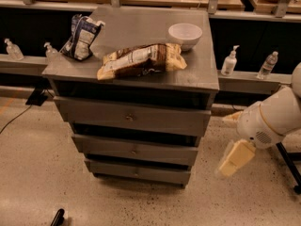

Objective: Open bottom drawer

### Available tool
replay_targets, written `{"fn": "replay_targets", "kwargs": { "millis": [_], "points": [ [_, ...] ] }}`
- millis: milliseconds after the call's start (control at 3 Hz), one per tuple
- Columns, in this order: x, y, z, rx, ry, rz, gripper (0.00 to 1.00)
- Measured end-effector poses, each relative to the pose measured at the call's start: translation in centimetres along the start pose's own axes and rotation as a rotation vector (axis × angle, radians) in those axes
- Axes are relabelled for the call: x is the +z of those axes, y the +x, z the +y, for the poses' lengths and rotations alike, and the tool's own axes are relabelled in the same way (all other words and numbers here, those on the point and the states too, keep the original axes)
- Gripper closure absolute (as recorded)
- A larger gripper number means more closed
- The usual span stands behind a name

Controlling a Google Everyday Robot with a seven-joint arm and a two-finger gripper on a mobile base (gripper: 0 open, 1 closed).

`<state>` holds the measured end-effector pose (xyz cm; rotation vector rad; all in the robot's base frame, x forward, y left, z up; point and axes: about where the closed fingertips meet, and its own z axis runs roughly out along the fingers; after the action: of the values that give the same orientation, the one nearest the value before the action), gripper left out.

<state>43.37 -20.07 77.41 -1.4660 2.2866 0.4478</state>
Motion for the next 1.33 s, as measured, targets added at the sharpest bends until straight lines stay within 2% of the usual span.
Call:
{"fn": "replay_targets", "kwargs": {
  "millis": [333, 667, 1000, 1333],
  "points": [
    [0.0, 0.0, 0.0, 0.000, 0.000, 0.000, 0.00],
    [3.5, 0.9, -0.2, -0.019, -0.006, -0.066, 0.00],
    [9.0, 3.2, 1.4, -0.030, -0.005, -0.166, 0.00],
    [10.2, 3.8, 0.2, -0.037, 0.081, -0.199, 0.00]
  ]
}}
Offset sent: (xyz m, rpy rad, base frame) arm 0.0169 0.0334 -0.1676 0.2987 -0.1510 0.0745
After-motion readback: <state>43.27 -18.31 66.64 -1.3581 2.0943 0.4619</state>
